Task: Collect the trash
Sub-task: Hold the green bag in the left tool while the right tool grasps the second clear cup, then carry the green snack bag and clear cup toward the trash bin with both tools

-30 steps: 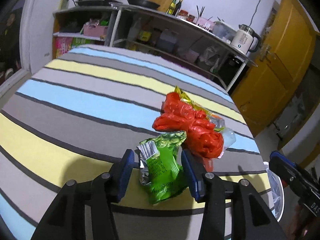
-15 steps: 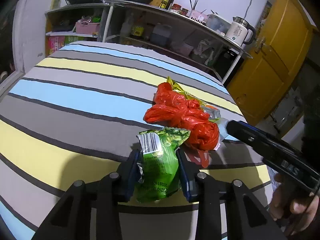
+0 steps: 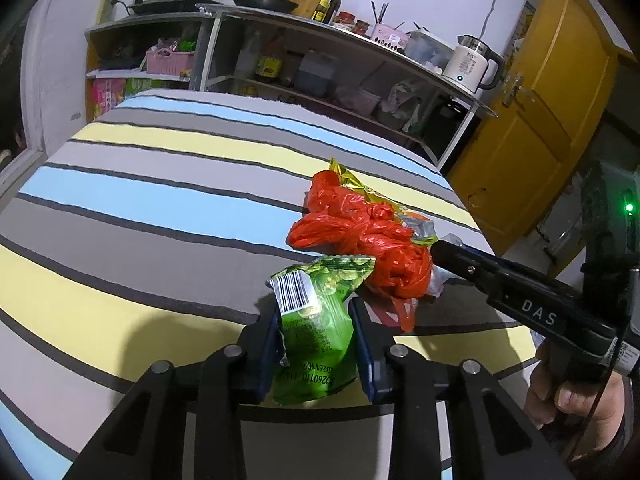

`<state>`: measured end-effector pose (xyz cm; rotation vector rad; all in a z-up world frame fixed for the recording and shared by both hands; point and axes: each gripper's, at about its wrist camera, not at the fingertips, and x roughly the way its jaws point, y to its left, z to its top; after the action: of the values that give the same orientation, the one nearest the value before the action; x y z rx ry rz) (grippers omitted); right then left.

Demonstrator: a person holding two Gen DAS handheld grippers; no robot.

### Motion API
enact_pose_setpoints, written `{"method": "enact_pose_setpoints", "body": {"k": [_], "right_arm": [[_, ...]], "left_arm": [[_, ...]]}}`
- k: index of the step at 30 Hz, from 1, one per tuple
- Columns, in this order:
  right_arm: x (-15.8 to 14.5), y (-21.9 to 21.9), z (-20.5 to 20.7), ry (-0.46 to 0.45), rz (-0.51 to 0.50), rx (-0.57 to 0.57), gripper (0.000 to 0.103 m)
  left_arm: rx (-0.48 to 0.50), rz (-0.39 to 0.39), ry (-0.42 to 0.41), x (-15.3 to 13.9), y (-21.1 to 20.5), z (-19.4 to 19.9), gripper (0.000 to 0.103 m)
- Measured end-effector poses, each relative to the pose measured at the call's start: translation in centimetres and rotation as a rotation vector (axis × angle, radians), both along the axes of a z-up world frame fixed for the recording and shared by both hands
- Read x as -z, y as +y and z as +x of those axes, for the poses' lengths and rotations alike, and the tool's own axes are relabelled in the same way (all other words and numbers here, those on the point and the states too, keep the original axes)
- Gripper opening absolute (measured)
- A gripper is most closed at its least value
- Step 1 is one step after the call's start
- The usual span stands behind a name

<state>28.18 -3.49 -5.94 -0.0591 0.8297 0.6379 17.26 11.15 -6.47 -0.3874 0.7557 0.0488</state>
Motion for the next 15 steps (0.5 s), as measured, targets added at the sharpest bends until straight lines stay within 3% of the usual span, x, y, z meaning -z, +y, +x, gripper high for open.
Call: {"method": "enact_pose_setpoints", "body": {"k": [15], "right_arm": [[-3.3,-4.4,-6.3,-0.068,0.047,0.03,0.03]], "left_arm": [[0.037,0.06,-0.065,-3.5,-2.5,-3.6,0.033]]}}
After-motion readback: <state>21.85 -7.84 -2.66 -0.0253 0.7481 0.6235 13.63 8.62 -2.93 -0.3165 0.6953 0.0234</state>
